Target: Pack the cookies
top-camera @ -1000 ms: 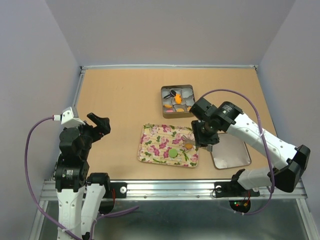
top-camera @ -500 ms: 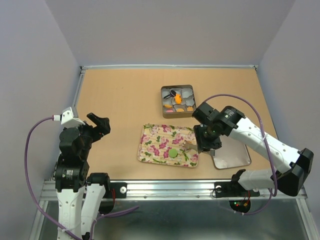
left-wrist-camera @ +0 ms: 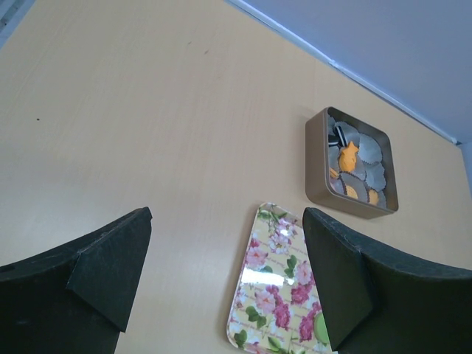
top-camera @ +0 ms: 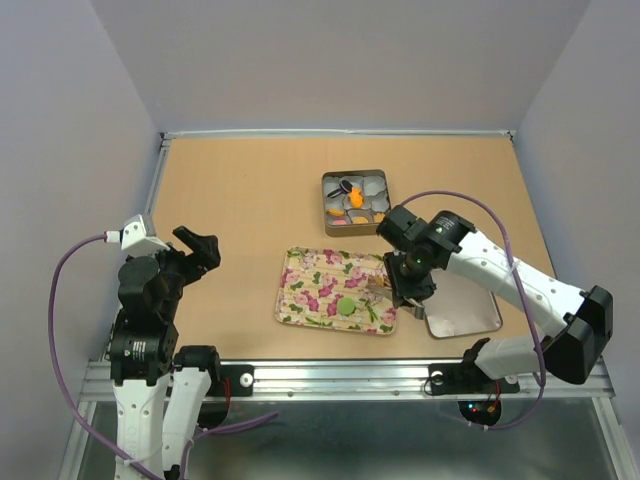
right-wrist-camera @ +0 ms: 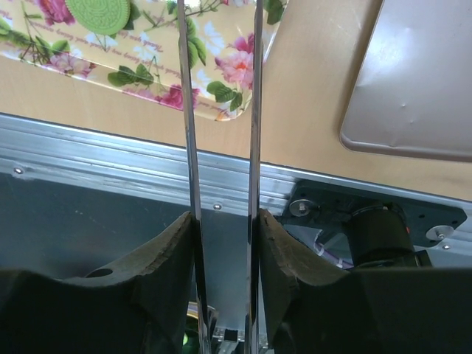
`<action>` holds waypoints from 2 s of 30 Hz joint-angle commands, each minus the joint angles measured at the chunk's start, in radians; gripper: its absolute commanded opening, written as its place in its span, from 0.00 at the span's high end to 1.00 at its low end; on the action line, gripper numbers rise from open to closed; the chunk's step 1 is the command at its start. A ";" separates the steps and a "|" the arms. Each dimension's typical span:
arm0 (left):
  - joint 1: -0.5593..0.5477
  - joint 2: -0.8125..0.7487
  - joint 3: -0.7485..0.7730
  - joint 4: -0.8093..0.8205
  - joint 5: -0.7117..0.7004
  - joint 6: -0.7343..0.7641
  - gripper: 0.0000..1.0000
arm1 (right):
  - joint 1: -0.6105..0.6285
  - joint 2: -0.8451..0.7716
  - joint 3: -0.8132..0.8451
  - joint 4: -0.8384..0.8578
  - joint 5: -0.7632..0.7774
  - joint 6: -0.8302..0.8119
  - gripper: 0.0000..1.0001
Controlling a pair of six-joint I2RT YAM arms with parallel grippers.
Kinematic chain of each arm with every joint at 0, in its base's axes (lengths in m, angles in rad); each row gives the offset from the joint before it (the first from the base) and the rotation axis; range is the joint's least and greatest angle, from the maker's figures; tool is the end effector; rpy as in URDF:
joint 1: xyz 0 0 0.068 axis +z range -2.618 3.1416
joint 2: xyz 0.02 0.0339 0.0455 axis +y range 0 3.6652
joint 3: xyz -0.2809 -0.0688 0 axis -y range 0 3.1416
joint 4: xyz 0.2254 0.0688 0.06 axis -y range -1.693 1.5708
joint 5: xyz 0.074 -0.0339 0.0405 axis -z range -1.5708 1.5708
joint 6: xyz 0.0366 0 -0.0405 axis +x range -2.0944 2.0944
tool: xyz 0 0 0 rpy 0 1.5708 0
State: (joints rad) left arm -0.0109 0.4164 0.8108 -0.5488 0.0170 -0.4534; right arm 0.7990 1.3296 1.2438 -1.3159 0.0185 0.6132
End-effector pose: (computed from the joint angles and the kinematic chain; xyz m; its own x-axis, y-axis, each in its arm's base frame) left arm 0.0574 -0.0012 0.3521 -0.1504 -0.4363 -0.8871 -0.0425 0.8993 -0.4352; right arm 0.1408 0.1437 0.3177 -0.9733 -0.1752 -0.1481 -0.1886 0.9786 0.0819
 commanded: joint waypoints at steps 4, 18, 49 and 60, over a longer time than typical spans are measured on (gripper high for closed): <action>0.003 -0.016 0.005 0.039 -0.009 0.007 0.06 | 0.000 0.032 0.127 0.009 0.069 -0.027 0.67; 0.003 -0.008 -0.033 0.134 -0.045 -0.025 0.05 | -0.213 0.419 0.756 -0.029 0.152 -0.145 0.68; 0.003 -0.030 -0.073 0.171 -0.029 -0.028 0.05 | -0.365 0.668 0.896 0.001 0.135 -0.178 0.54; 0.003 -0.033 -0.073 0.173 -0.026 -0.027 0.05 | -0.368 0.654 0.902 0.000 0.149 -0.178 0.51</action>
State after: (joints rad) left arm -0.0109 0.3794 0.7464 -0.4309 -0.0154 -0.4877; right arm 0.4381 2.0129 2.1075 -1.3354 0.1429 0.4412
